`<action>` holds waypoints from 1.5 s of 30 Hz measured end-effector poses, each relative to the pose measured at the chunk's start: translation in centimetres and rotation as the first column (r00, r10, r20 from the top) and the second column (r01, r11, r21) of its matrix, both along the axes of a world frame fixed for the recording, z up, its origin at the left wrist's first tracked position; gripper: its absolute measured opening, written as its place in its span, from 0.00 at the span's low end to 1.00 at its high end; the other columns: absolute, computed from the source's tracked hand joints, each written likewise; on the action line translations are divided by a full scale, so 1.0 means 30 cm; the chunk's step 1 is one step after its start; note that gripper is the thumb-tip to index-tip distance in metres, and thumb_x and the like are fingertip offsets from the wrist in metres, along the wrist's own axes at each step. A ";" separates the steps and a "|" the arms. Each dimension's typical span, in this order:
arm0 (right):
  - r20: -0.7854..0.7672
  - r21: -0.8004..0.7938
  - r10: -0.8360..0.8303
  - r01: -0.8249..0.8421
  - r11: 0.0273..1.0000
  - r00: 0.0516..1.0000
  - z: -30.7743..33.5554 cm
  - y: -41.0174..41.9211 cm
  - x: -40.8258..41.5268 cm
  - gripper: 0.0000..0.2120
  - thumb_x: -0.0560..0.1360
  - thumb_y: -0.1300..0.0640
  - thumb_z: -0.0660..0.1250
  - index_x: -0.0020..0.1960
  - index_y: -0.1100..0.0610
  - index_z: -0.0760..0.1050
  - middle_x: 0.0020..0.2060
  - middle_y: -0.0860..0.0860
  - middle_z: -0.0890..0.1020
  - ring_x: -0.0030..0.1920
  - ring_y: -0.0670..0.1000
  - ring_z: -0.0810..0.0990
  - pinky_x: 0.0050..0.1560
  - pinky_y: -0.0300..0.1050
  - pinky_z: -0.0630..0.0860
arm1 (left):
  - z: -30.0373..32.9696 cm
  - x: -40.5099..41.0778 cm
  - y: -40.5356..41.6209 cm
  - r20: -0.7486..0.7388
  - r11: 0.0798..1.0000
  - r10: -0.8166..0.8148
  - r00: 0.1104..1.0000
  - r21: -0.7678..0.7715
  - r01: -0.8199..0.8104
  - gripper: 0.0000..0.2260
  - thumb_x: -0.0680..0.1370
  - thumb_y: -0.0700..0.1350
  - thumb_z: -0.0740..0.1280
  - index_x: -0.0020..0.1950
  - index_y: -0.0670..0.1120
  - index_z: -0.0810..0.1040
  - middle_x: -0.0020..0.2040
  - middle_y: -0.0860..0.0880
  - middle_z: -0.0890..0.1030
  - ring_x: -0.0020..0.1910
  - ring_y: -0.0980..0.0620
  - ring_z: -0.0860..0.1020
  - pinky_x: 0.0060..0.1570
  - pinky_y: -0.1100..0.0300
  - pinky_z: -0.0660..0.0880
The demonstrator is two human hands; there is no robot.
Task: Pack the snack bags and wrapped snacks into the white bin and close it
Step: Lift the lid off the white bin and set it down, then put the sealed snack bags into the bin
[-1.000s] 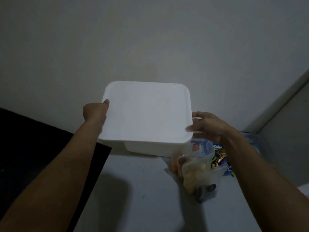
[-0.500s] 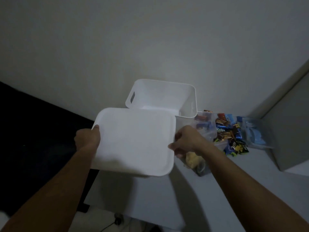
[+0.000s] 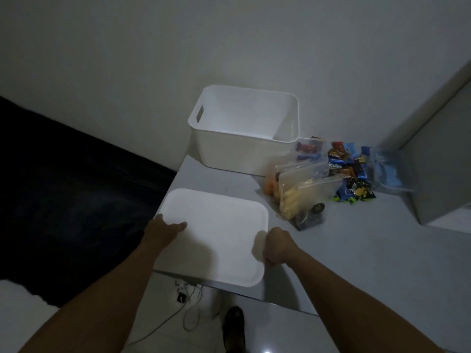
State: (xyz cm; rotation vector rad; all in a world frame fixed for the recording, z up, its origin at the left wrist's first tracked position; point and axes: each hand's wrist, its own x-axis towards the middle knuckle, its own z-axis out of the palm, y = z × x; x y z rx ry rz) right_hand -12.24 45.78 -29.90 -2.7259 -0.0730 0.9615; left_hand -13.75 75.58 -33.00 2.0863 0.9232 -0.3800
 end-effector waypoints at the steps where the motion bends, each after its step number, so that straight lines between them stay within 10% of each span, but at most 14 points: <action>1: 0.002 0.015 0.018 -0.018 1.000 1.000 0.001 -0.007 -0.010 0.19 0.74 0.57 0.68 0.60 0.68 0.74 0.59 0.61 0.77 0.59 0.60 0.78 0.49 0.42 0.71 | -0.006 -0.003 -0.011 -0.028 0.996 -0.042 0.999 0.078 0.044 0.42 0.71 0.57 0.72 0.77 0.40 0.57 0.76 0.37 0.60 0.73 0.36 0.62 0.70 0.42 0.64; 5: 0.205 0.130 -0.016 -0.011 0.991 0.979 0.058 -0.064 0.001 0.09 0.74 0.62 0.63 0.48 0.65 0.80 0.47 0.60 0.82 0.50 0.60 0.81 0.47 0.45 0.76 | 0.056 0.014 -0.144 0.056 0.924 -0.182 0.982 0.352 0.151 0.36 0.71 0.56 0.72 0.73 0.42 0.65 0.73 0.39 0.65 0.73 0.39 0.62 0.71 0.42 0.60; 14: 0.717 0.059 -0.081 0.056 0.997 0.692 0.383 -0.271 0.143 0.17 0.73 0.61 0.68 0.62 0.56 0.76 0.57 0.55 0.79 0.57 0.56 0.77 0.54 0.51 0.75 | 0.348 0.189 -0.632 0.533 0.927 -0.345 0.773 0.062 0.371 0.20 0.72 0.43 0.73 0.63 0.43 0.77 0.61 0.45 0.80 0.60 0.46 0.77 0.62 0.53 0.74; 19: 0.502 -0.245 0.181 -0.062 0.968 0.846 0.398 -0.340 0.223 0.24 0.73 0.60 0.67 0.69 0.52 0.70 0.65 0.56 0.74 0.68 0.58 0.67 0.67 0.59 0.64 | 0.395 0.262 -0.774 0.526 0.853 -0.500 0.688 0.163 0.496 0.20 0.71 0.37 0.70 0.63 0.44 0.77 0.59 0.45 0.80 0.57 0.45 0.78 0.60 0.53 0.76; 24: 0.464 -0.276 0.222 -0.099 0.956 0.858 0.375 -0.392 0.257 0.11 0.75 0.59 0.66 0.57 0.50 0.77 0.52 0.53 0.80 0.57 0.56 0.75 0.62 0.56 0.68 | 0.368 0.323 -0.809 0.416 0.799 -0.602 0.682 0.301 0.521 0.11 0.73 0.42 0.70 0.56 0.46 0.82 0.52 0.46 0.83 0.51 0.46 0.81 0.52 0.55 0.77; 34: 0.486 -0.029 0.032 -0.020 0.999 0.873 0.762 -0.467 0.340 0.06 0.73 0.64 0.67 0.45 0.54 0.81 0.37 0.48 0.79 0.38 0.50 0.77 0.41 0.40 0.70 | 0.657 0.432 -0.770 0.509 0.847 -0.514 0.691 0.171 0.504 0.06 0.68 0.38 0.68 0.32 0.41 0.82 0.32 0.42 0.83 0.30 0.44 0.82 0.32 0.51 0.83; 45: 0.539 0.476 -0.385 0.106 0.873 0.749 1.081 -0.258 0.589 0.06 0.75 0.64 0.69 0.52 0.64 0.78 0.42 0.58 0.83 0.27 0.45 0.83 0.22 0.35 0.75 | 1.046 0.684 -0.583 0.699 0.929 -0.236 0.675 -0.040 0.367 0.05 0.73 0.35 0.64 0.40 0.34 0.78 0.35 0.37 0.80 0.24 0.44 0.80 0.28 0.53 0.80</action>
